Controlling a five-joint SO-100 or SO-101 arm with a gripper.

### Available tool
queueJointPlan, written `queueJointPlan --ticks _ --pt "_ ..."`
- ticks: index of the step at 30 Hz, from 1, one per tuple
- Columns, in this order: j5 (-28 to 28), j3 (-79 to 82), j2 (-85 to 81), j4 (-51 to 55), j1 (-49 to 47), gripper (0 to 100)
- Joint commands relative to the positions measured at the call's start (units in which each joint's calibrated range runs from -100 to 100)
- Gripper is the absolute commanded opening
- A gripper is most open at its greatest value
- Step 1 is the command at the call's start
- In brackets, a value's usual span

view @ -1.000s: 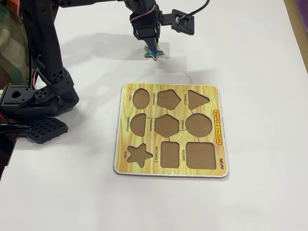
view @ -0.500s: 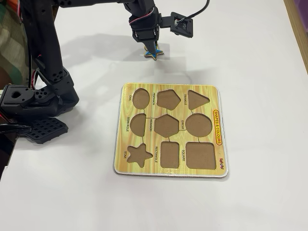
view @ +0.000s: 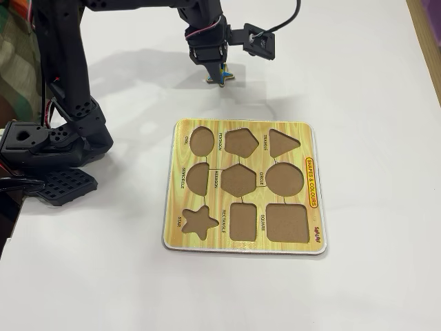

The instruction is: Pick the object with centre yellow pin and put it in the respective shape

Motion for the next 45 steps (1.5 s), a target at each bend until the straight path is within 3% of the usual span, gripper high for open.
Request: queueJointPlan --ticks 1,8,13,30,45 --pt "0.3 -1.4 -1.0 -0.6 0.2 10" --pt "0.3 -1.1 -1.1 -0.6 0.3 9" --pt "0.3 -1.0 -1.2 -0.6 0.2 1" --pt "0.5 -0.7 -4.6 0.2 2.7 1" --pt "12.2 8.3 -15.6 0.2 20.5 1"
